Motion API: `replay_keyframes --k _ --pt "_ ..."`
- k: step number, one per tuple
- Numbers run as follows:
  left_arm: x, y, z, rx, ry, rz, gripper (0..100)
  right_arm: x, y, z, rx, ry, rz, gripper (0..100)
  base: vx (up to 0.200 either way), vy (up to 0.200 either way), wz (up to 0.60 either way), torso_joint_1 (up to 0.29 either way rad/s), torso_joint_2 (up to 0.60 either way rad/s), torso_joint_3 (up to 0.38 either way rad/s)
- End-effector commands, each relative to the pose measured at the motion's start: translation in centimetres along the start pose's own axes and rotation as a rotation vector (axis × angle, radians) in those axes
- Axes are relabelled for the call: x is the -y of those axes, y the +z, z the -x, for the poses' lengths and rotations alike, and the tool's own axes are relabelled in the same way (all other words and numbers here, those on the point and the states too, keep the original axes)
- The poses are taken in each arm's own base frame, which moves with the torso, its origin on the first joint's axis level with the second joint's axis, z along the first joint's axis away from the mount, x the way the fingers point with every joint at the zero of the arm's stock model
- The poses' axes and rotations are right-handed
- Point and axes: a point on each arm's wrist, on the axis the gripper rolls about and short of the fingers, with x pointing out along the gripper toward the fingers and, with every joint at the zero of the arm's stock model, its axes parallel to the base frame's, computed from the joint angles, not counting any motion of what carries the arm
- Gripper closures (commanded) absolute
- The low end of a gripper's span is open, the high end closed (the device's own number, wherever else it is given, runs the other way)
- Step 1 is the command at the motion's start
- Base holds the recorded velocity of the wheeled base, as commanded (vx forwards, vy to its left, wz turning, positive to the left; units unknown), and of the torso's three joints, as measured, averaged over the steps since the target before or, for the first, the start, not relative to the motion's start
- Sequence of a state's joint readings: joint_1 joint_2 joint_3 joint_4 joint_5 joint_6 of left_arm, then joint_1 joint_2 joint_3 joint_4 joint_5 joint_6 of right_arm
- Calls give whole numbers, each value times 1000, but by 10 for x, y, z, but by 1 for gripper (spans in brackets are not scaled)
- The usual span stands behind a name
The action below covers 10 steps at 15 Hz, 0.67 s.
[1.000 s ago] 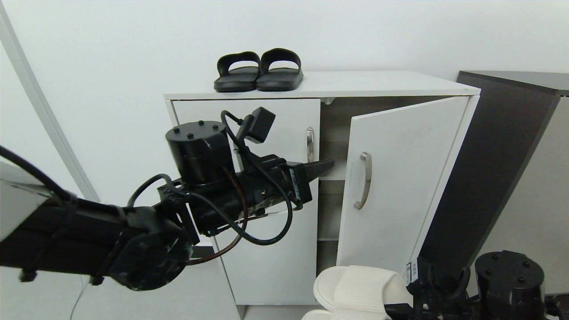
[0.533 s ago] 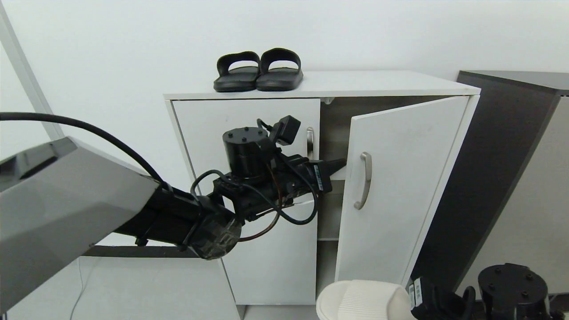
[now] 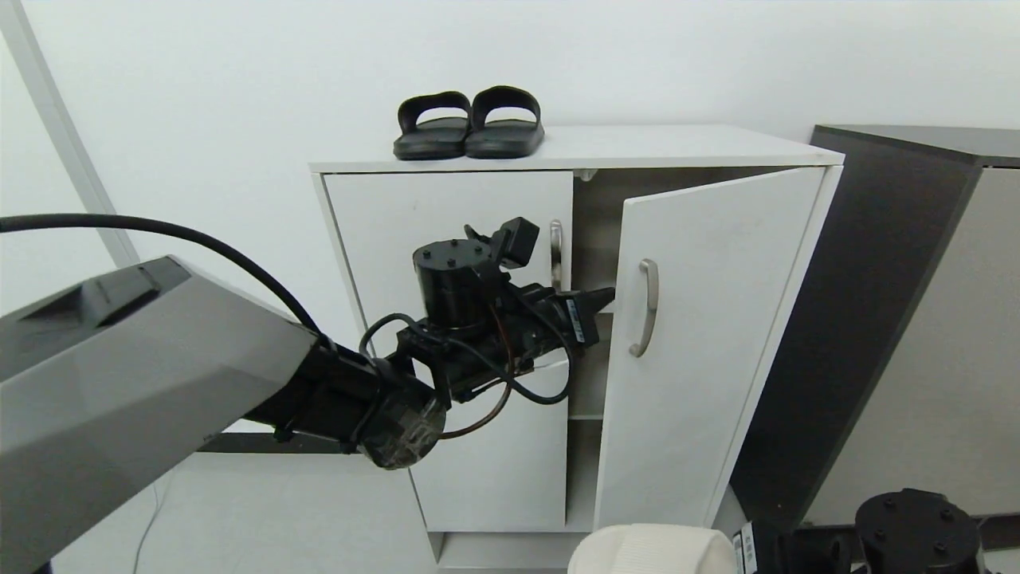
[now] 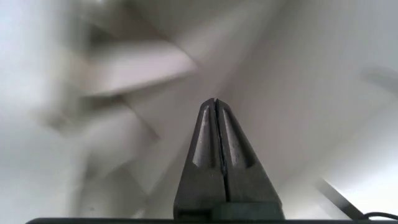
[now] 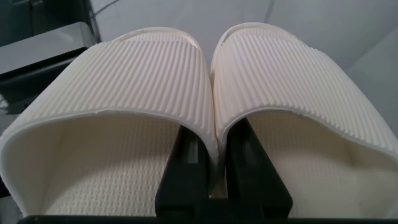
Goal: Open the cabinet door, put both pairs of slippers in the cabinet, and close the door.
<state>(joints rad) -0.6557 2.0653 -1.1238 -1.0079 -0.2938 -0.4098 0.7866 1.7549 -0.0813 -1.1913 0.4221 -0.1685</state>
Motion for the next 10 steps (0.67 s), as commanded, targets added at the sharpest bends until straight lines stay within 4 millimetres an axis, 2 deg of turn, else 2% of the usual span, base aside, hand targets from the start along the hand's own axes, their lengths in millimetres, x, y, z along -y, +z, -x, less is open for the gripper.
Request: replay_keyframes --k 1,3,4,6,10 --pt "14 -8 -3 -13 -41 0 100 -5 -3 0 -15 18 1 100 -200 0 0 2 7 2" --pt "48 -21 -10 -32 -129 -2 100 -9 -5 2 -22 32 5 100 -200 0 0 7 0 0" --pt "61 -25 -12 -41 -160 -5 100 -10 -6 3 -22 34 9 100 0 0 0 0 0 0" --pt "64 -26 -14 -39 -171 -9 100 -11 -8 4 -30 37 6 100 0 0 0 0 0 0" --pt "57 -24 -14 -35 -153 -10 100 -10 -8 3 -30 38 6 100 0 0 0 0 0 0"
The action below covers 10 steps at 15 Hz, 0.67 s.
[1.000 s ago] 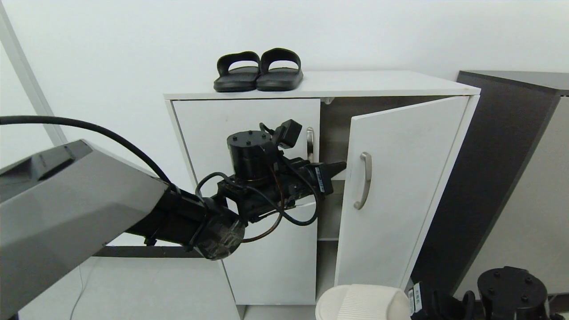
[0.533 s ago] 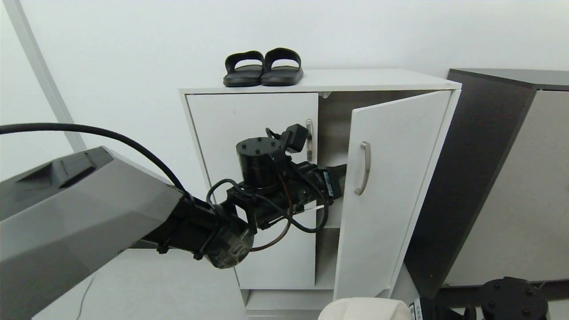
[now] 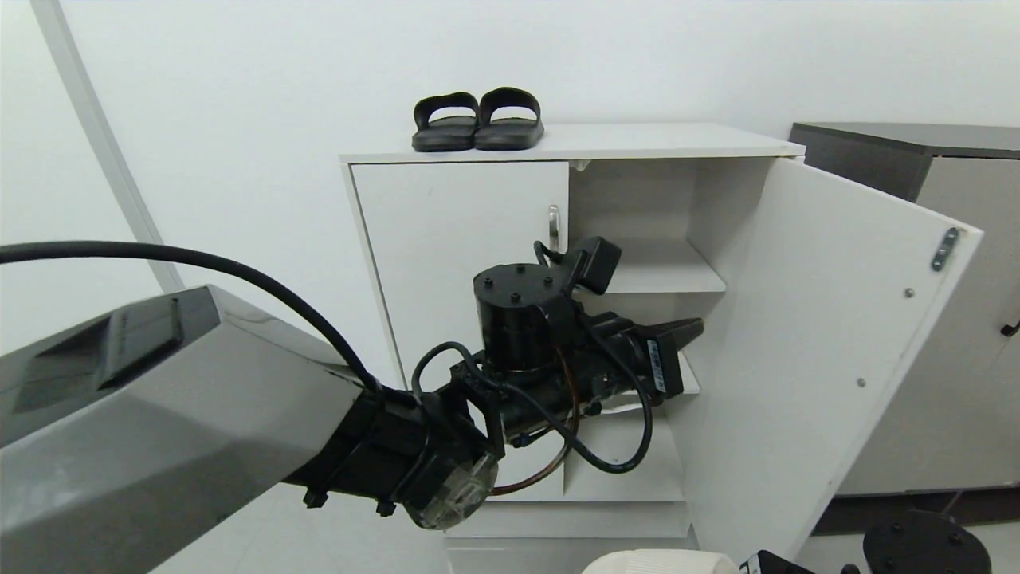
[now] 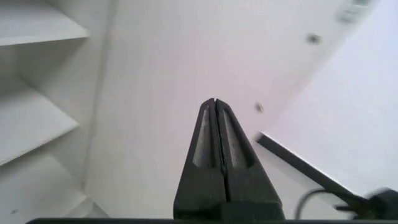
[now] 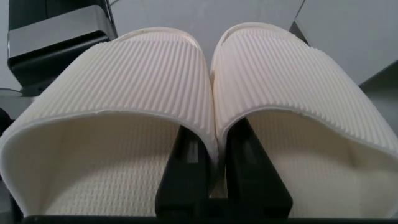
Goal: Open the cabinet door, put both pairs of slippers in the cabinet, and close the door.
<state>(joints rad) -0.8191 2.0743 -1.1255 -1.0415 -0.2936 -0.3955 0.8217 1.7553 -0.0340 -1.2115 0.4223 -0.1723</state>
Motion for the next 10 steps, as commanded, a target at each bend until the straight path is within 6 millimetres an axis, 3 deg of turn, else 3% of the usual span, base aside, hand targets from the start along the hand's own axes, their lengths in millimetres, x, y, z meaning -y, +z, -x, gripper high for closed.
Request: replay_keyframes --k 1,3,6,8,10 --pt "-5 3 2 10 15 -2 100 1 0 -1 0 -1 -1 100 0 0 0 0 0 0" --pt "-12 16 14 77 70 -28 100 6 5 -4 19 -28 0 100 0 0 0 0 0 0" --pt "-11 48 65 137 175 -117 100 37 17 -7 63 -234 -41 100 0 0 0 0 0 0" --pt "5 75 130 170 253 -135 100 54 32 -10 126 -432 -143 100 0 0 0 0 0 0" --pt "20 86 183 177 420 -151 100 65 40 -18 157 -602 -221 100 0 0 0 0 0 0"
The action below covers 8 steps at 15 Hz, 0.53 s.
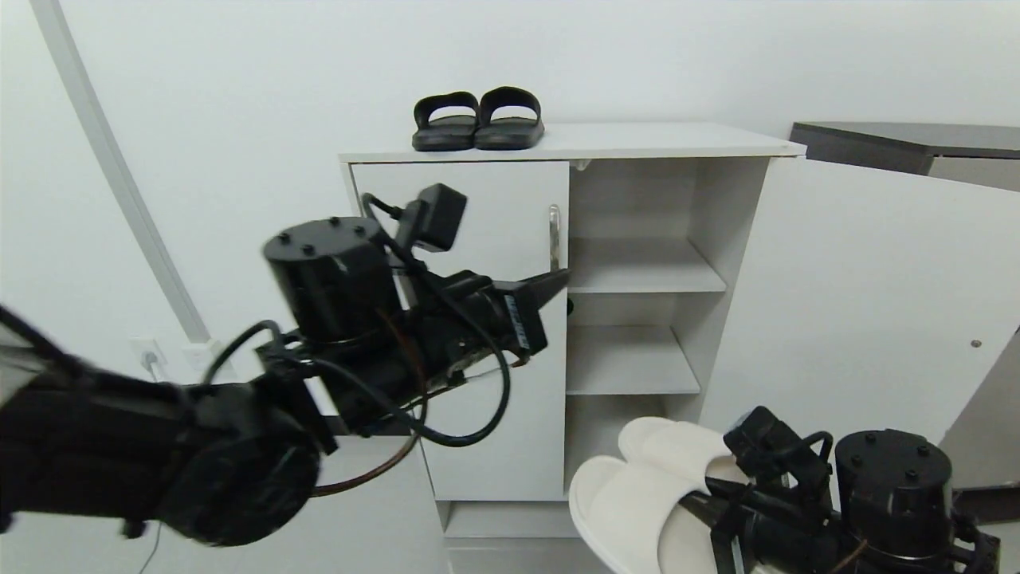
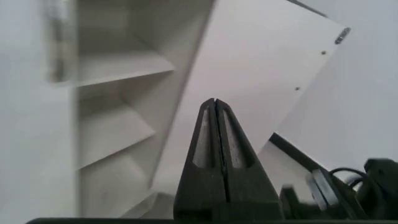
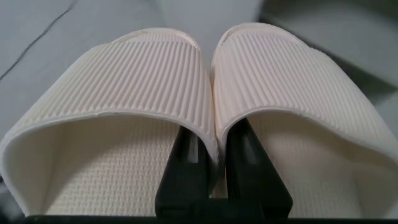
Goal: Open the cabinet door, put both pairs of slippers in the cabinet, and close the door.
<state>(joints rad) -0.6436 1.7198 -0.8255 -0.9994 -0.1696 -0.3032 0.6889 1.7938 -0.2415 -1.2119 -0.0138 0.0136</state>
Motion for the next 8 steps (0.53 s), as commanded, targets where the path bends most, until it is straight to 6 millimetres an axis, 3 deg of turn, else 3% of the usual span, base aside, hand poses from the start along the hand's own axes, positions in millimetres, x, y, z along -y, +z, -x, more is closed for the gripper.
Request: replay_keyframes --k 1,3,8 --pt "0 41 101 67 234 -54 100 3 10 -21 38 -97 -34 100 0 0 0 0 0 0" --pt "4 37 146 53 370 -82 100 5 15 -38 66 -203 -73 100 0 0 0 0 0 0" --pt "14 -7 260 129 705 -176 100 7 17 -62 80 -323 -88 100 0 0 0 0 0 0"
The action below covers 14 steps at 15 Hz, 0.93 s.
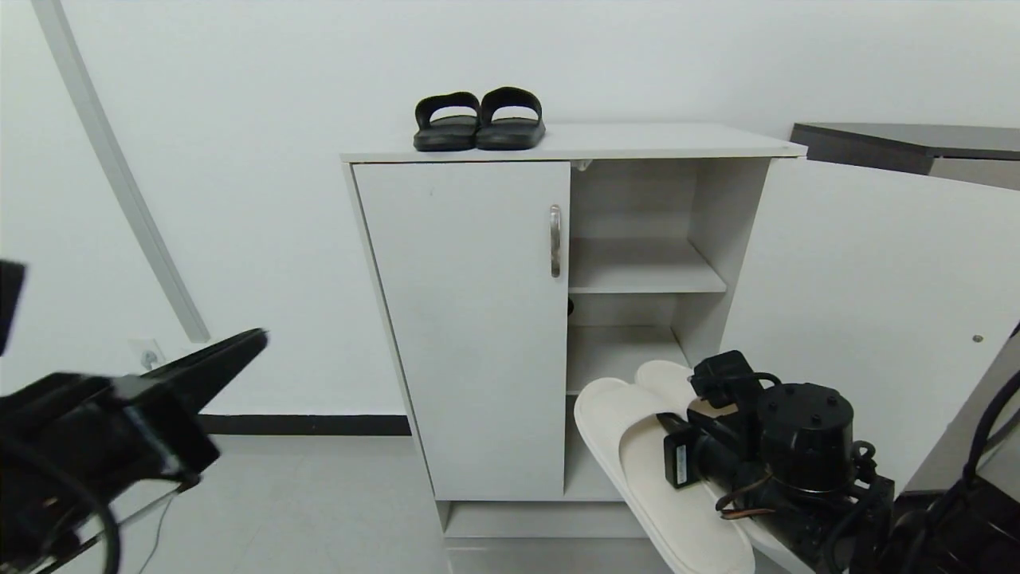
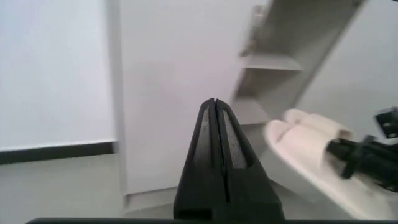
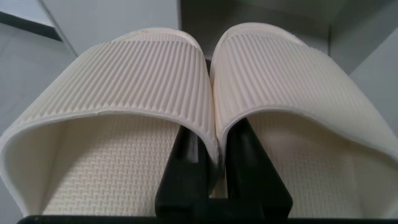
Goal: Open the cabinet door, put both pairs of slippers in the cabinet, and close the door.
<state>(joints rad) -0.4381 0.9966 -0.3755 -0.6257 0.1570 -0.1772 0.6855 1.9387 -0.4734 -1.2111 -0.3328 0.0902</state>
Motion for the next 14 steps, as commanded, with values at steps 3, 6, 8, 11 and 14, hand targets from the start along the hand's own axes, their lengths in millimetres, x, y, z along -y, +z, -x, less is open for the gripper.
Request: replay_keyframes --k 3,6,8,11,14 --pt "-31 -47 115 81 350 -94 100 -4 -9 -15 -20 -20 7 100 0 0 0 0 0 0" --pt "-32 -75 147 63 387 -105 100 -4 -11 -16 -28 -21 10 100 0 0 0 0 0 0" --pt "-35 -99 150 41 410 -104 100 -4 -12 -16 -32 -23 11 100 0 0 0 0 0 0" --pt "-41 -124 142 6 413 -96 100 -4 -13 -17 -9 -19 5 100 0 0 0 0 0 0" --pt "-39 -125 141 -7 303 -96 100 -5 -17 -21 1 -18 3 100 0 0 0 0 0 0"
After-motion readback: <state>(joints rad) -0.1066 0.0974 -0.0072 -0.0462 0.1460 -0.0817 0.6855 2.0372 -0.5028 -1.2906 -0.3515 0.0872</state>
